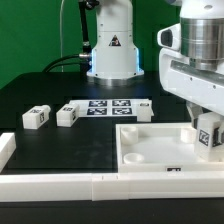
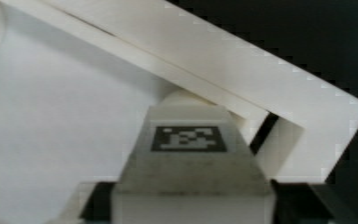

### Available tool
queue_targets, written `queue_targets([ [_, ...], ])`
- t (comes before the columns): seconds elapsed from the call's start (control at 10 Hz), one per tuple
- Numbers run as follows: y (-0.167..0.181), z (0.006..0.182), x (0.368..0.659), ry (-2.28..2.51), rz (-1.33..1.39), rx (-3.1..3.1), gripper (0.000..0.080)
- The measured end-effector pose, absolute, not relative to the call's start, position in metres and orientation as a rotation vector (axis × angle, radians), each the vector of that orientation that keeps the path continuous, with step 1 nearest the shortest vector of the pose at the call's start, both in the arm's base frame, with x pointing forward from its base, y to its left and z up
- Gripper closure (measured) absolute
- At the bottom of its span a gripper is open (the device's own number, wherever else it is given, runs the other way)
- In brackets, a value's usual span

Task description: Assemble one leg

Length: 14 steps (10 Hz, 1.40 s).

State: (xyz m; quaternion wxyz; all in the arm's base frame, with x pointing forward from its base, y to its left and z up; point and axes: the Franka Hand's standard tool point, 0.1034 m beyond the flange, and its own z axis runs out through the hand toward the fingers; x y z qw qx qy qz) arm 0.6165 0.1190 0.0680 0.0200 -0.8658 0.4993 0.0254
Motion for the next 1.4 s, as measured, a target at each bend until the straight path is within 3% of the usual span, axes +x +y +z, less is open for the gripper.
queue_targets([
  [0.1,0.1198,0.068,0.6164,1.531,0.078,-2.696,0.026],
  [0.2,0.1216,0.068,0.6151,1.319,0.072,-2.8,0.0184],
  [0.4,0.122,0.0675,0.6136,0.903,0.069,-2.955,0.0157],
  [1.0,0.125,0.0669,0.6104,-0.331,0.052,-3.07,0.0151],
  [1.2,0.1238,0.0661,0.6103,-0.464,0.049,-3.052,0.0151],
  [1.3,0.1238,0.0657,0.6102,-0.454,0.05,-3.054,0.0263],
  [1.4,0.1236,0.0656,0.6102,-0.454,0.051,-3.054,0.0263],
])
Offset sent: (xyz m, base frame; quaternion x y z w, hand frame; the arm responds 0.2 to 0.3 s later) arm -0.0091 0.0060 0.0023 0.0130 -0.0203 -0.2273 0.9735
